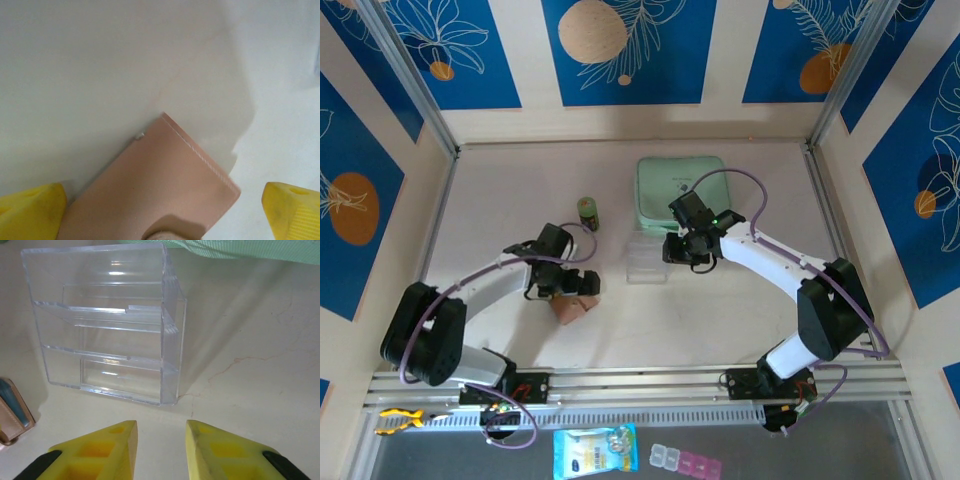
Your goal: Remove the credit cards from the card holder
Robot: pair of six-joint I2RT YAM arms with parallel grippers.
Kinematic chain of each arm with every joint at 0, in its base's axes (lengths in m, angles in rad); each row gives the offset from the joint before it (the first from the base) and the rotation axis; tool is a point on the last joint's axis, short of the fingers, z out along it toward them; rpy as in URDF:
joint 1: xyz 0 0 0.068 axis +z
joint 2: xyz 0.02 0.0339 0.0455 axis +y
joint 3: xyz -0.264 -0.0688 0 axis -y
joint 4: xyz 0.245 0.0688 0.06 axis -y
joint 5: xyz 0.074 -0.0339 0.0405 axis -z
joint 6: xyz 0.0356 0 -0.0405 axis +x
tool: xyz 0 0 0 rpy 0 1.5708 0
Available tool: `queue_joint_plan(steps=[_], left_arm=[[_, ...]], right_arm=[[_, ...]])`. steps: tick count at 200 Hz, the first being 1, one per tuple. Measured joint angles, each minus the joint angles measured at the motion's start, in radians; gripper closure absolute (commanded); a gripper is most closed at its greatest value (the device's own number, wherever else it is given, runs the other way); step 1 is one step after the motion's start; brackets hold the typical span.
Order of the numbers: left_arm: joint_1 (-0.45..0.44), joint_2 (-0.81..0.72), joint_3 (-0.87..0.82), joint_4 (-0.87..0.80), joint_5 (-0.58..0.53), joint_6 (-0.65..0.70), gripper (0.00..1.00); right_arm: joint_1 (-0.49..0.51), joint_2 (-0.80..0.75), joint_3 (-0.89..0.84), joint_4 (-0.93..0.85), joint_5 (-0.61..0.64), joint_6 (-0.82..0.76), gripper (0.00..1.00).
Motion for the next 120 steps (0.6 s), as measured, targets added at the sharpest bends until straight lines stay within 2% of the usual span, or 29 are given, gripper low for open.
queue_joint_plan(steps=[59, 120], left_arm=[[-0.19, -0.076, -0.03, -0.097, -0.1, -0.117, 0.02], [-0.212, -0.045, 0.017, -0.149, -0.208, -0.191, 0.06]], right_arm=[[-0.014, 0.0, -0.001, 0.012, -0.008, -0.001, 0.68], [-0.027, 0.0, -0.001, 0.015, -0.021, -0.004, 0.67]])
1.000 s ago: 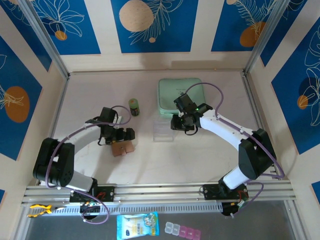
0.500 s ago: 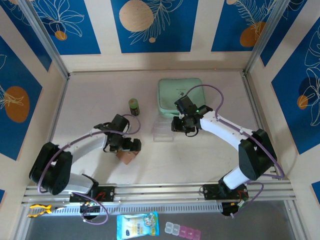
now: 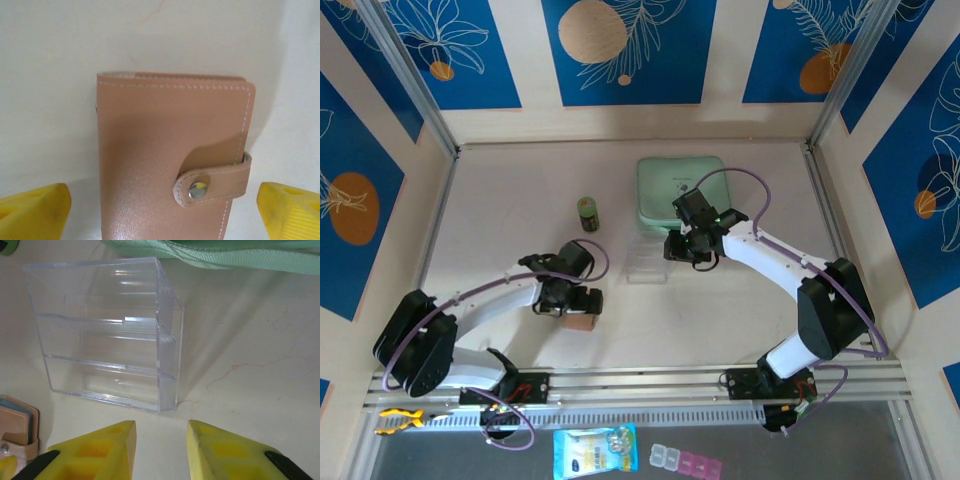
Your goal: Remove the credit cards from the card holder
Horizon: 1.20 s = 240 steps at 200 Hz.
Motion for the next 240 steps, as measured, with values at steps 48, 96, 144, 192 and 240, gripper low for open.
queue_joint_plan(steps=[48, 96, 144, 192, 240], left_arm=[[-0.014, 0.069, 0.028, -0.004, -0.034, -0.038, 0.08], [-0.045, 0.127, 0.044, 0.004, -0.044, -0.092, 0.13], [-0.062, 0.136, 0.057, -0.011, -0.068, -0.109, 0.07], [-0.066, 0.134, 0.082, -0.055, -0.097, -0.109, 0.04], [-0.075, 0.143, 0.093, -0.062, -0.099, -0.105, 0.03]], right_arm=[[-0.001, 0.0, 0.0, 0.0, 0.0, 0.0, 0.66], [-0.002, 0.0, 0.0, 0.0, 0.0, 0.0, 0.66], [-0.002, 0.0, 0.0, -0.003, 0.0, 0.0, 0.66], [-0.008, -0.018, -0.001, -0.005, 0.0, 0.0, 0.66], [-0.008, -0.019, 0.0, -0.005, 0.0, 0.0, 0.66]])
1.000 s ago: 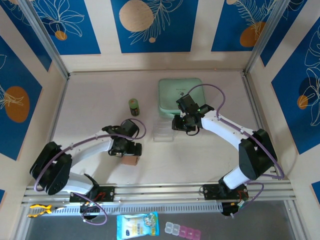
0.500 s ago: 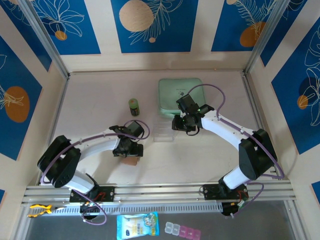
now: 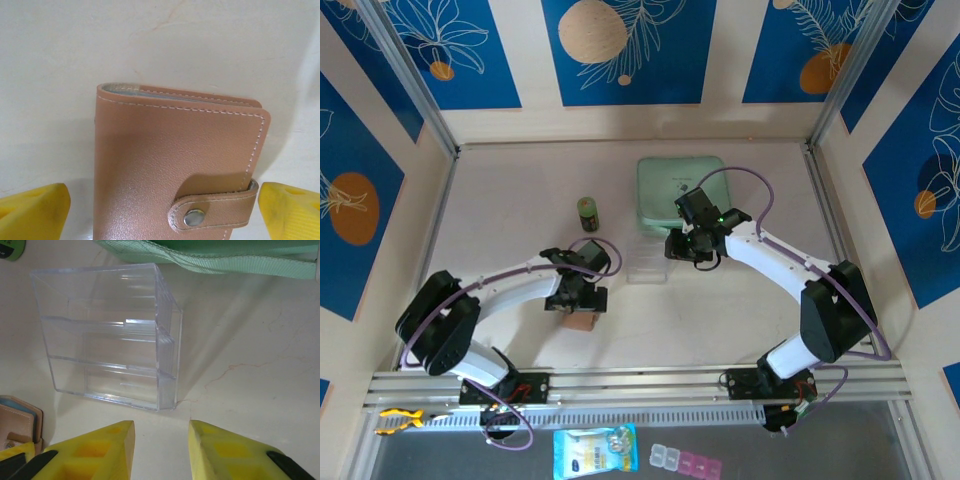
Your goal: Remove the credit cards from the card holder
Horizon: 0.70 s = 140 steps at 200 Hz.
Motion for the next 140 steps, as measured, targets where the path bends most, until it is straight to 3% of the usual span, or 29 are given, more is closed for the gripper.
queue_joint_plan(steps=[55, 140], left_arm=[[-0.015, 0.043, 0.0, 0.014, 0.008, 0.004, 0.03], [-0.016, 0.058, 0.0, 0.021, 0.008, 0.008, 0.17]], right_arm=[[0.0, 0.0, 0.0, -0.005, 0.0, 0.0, 0.66], [0.0, -0.01, 0.0, -0.016, 0.0, 0.0, 0.66]])
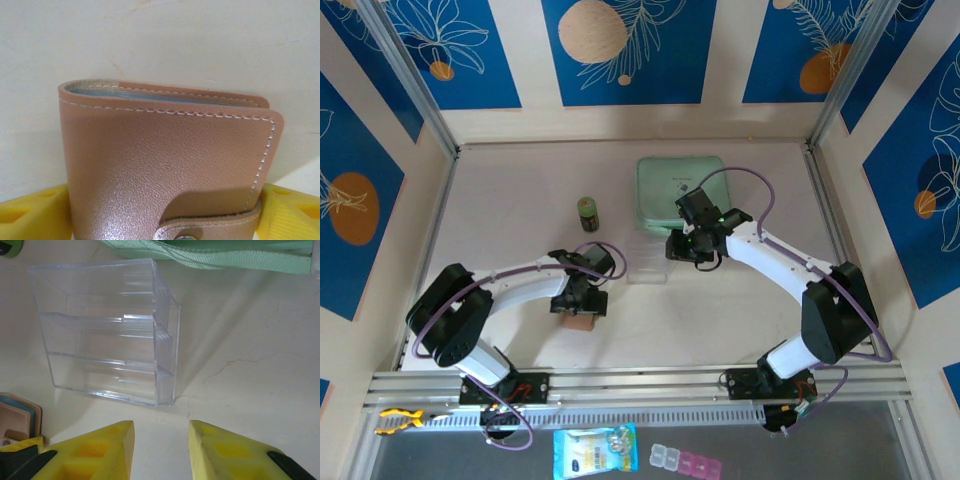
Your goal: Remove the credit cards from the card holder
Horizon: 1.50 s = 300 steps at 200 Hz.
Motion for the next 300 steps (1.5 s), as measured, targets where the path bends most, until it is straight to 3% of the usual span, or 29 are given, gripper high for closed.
queue_joint_plan(steps=[57, 113, 169, 300], left_arm=[[-0.029, -0.029, 0.0, 0.0, 0.008, -0.01, 0.19], [-0.133, -0.03, 0.031, -0.003, 0.037, -0.082, 0.18], [-0.229, 0.077, 0.142, 0.029, 0.077, -0.159, 0.17], [-0.253, 0.151, 0.196, 0.085, 0.166, -0.195, 0.14]], right_arm=[[0.0, -0.02, -0.011, -0.001, 0.0, 0.0, 0.66], [-0.001, -0.052, -0.05, 0.009, -0.004, 0.0, 0.65], [-0.027, -0.108, -0.115, 0.026, -0.019, 0.0, 0.65], [-0.065, -0.188, -0.182, 0.044, -0.034, 0.0, 0.65]])
